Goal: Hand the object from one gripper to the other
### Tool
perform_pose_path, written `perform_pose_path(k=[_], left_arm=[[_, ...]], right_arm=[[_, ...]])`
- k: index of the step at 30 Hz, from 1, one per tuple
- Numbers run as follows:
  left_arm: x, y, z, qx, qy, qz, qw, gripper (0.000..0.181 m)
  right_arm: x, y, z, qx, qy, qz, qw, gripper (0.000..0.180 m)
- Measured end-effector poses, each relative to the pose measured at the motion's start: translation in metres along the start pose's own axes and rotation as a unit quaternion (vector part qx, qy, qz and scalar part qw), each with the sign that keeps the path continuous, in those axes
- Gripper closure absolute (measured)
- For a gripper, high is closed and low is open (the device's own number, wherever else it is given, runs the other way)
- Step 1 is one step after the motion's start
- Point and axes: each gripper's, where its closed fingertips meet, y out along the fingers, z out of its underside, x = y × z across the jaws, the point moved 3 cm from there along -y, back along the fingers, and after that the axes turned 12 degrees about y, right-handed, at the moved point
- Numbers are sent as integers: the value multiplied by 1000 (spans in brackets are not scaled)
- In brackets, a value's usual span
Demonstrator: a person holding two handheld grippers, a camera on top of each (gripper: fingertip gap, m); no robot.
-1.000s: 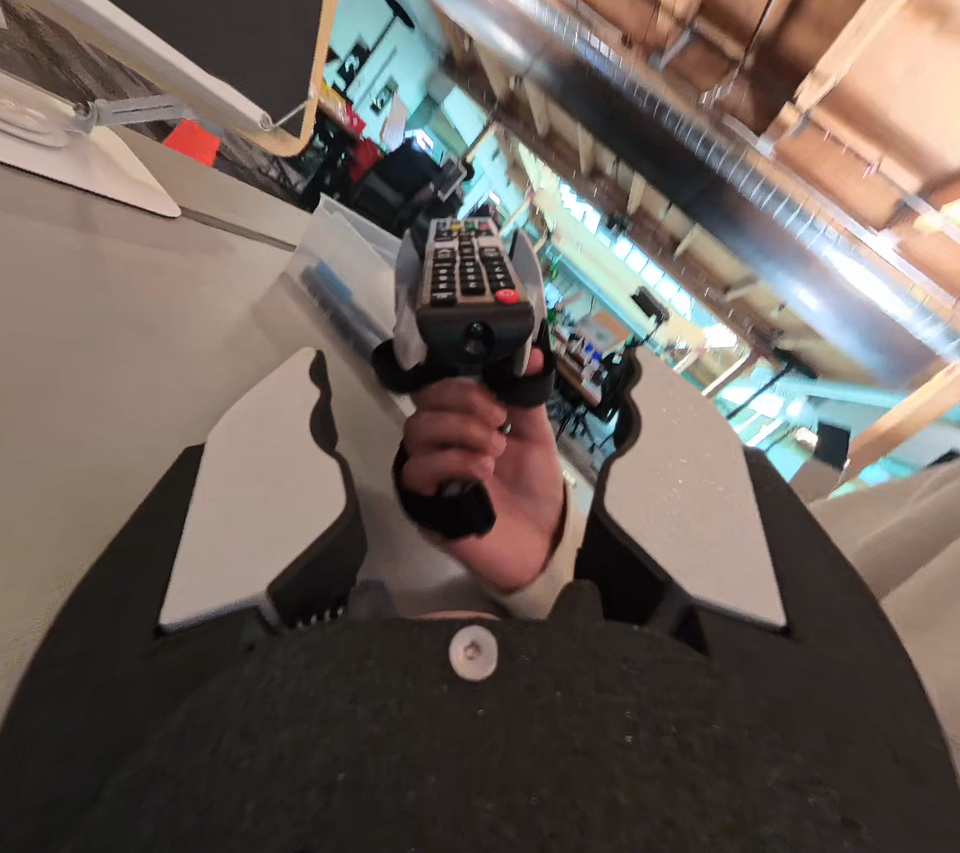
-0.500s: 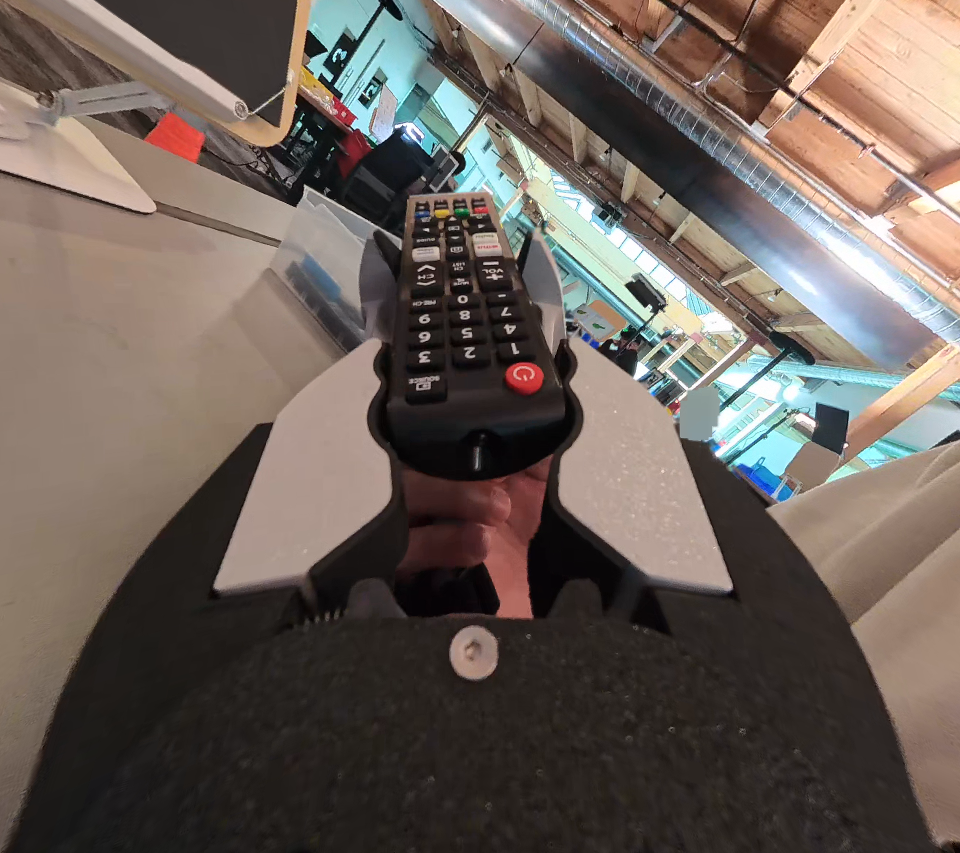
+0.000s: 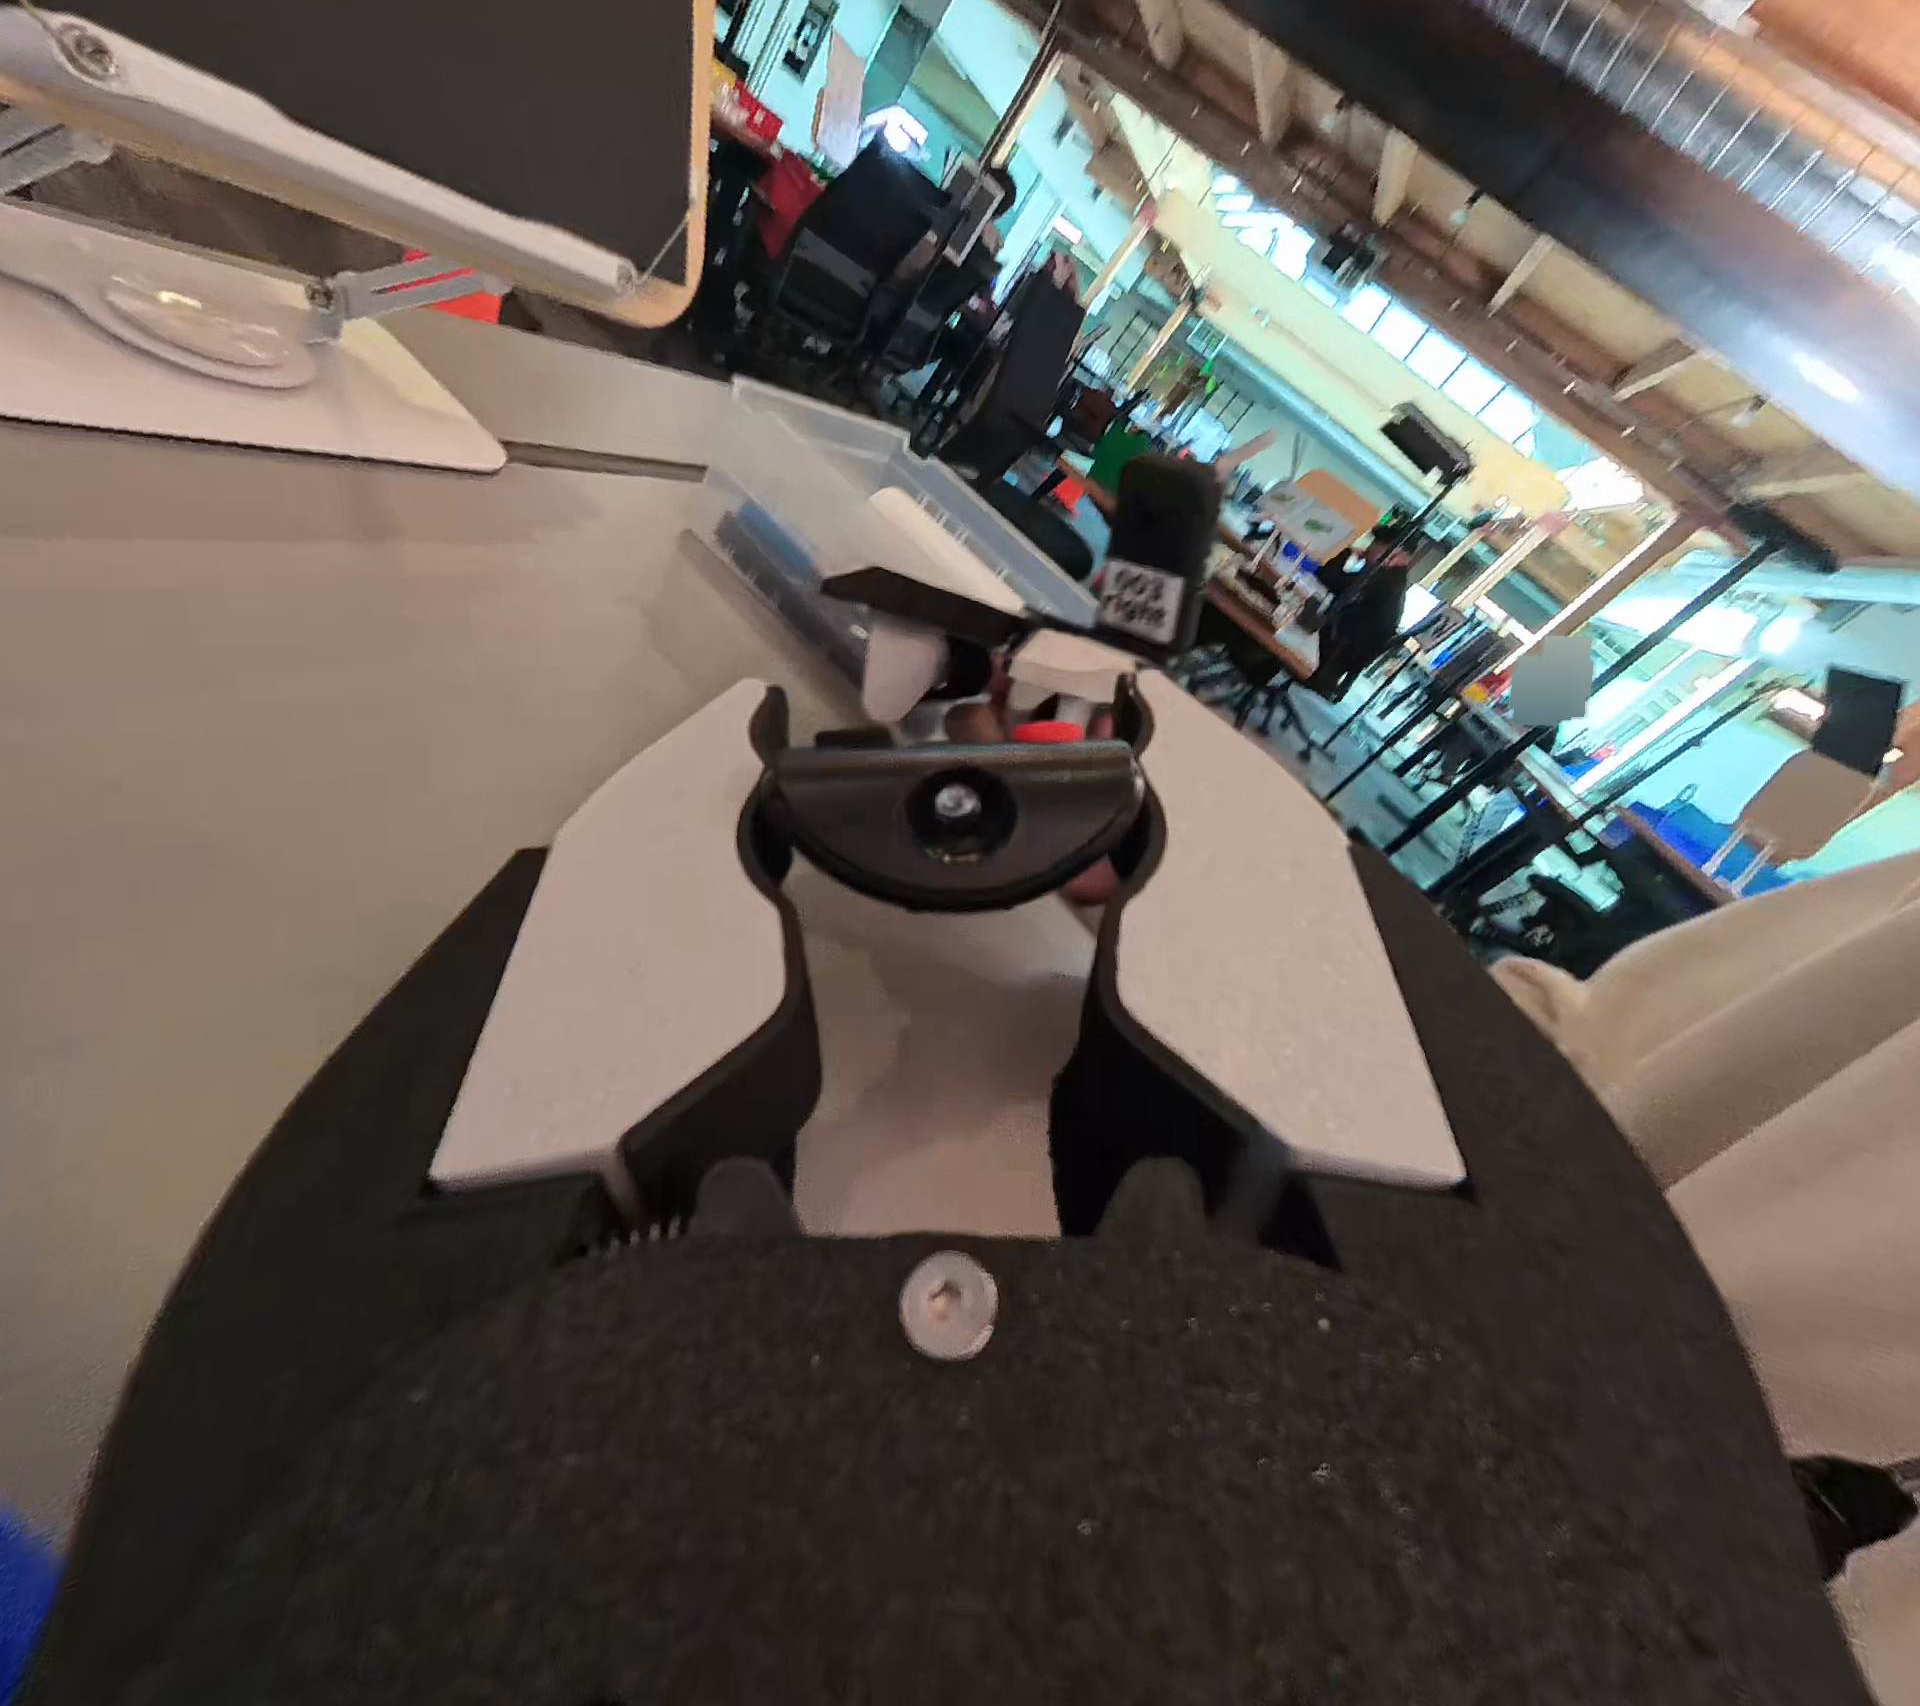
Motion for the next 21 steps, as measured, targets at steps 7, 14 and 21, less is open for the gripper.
perform_pose_path(k=[7,14,21], left_arm=[[20,21,-1,128,32,-60,989,121],[16,55,-3,227,75,-99,966,121],[-1,75,8,260,99,-88,957,120]], right_arm=[[31,19,26,116,-201,79,969,102],[35,51,35,89,-275,205,935,113],[29,51,34,84,-314,265,908,154]])
